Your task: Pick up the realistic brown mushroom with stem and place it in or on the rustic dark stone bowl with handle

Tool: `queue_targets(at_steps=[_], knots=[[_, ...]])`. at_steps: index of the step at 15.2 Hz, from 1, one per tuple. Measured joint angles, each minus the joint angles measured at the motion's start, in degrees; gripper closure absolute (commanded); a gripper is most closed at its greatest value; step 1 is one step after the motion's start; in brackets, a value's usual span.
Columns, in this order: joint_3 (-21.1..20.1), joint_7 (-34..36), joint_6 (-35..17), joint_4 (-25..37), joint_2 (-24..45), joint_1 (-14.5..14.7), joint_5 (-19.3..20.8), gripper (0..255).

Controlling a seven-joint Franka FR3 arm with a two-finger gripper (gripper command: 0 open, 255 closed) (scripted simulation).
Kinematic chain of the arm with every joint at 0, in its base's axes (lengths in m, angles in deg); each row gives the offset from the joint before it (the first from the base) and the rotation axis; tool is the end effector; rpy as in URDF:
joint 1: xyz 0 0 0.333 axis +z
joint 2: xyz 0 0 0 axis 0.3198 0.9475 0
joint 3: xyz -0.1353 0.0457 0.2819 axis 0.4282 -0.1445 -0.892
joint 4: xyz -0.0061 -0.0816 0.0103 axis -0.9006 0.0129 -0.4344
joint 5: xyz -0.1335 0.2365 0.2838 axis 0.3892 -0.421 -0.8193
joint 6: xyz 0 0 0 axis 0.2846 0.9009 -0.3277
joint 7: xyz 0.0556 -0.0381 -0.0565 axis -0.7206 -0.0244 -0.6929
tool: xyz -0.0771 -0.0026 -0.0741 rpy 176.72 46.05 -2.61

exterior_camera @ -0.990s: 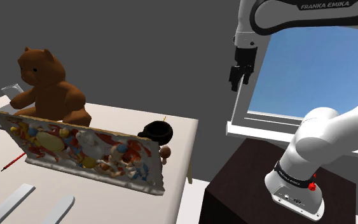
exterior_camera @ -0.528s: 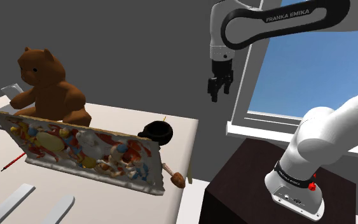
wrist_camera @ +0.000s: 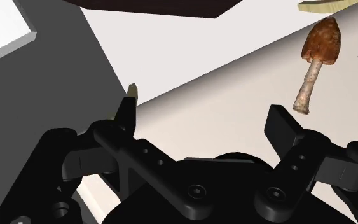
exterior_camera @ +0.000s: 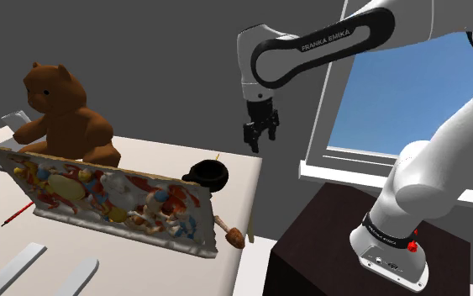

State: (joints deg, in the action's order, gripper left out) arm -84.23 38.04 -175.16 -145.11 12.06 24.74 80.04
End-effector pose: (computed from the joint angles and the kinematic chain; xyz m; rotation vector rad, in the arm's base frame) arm 0.4291 0.1353 0.4567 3.0962 0.0077 -0.3083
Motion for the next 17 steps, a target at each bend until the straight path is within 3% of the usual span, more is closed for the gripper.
queue_targets(at_steps=[8, 17], knots=[[-4.45, 6.50, -2.51, 11.43, 17.78, 3.15, 1.16, 0], [-6.60, 12.56, -0.65, 29.26, 38.20, 8.28, 4.37, 0]])
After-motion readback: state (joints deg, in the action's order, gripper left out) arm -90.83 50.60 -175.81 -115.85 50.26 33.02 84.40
